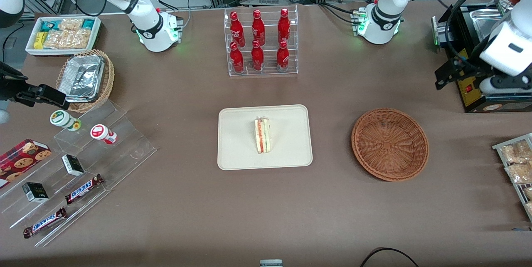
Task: Place sandwich from basket to tray
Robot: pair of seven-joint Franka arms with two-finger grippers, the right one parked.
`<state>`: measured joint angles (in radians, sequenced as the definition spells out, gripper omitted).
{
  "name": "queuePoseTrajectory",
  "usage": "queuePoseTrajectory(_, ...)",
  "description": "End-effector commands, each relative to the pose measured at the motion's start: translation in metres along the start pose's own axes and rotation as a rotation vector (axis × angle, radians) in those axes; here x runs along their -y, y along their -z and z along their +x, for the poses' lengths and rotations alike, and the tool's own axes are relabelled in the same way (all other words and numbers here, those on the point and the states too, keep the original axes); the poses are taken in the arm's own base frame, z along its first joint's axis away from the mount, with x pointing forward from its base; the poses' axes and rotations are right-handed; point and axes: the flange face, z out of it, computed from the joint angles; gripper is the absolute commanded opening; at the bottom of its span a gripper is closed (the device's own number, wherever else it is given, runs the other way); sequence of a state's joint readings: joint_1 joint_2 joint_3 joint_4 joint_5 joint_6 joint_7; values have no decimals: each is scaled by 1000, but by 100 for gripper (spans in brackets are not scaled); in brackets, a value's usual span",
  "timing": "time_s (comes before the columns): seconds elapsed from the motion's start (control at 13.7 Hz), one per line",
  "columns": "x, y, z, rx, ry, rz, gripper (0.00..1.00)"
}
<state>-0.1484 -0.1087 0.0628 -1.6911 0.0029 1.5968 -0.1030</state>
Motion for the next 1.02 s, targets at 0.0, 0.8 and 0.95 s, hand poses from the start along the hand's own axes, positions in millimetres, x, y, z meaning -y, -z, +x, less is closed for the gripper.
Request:
queuePoseTrajectory(0.0,11,3,-19,-2,4,-20,100)
queuePoseTrajectory(0.8,2,21,24,-65,4,-26,100)
queuePoseTrajectory(0.95,2,21,19,-35,4,-22,100)
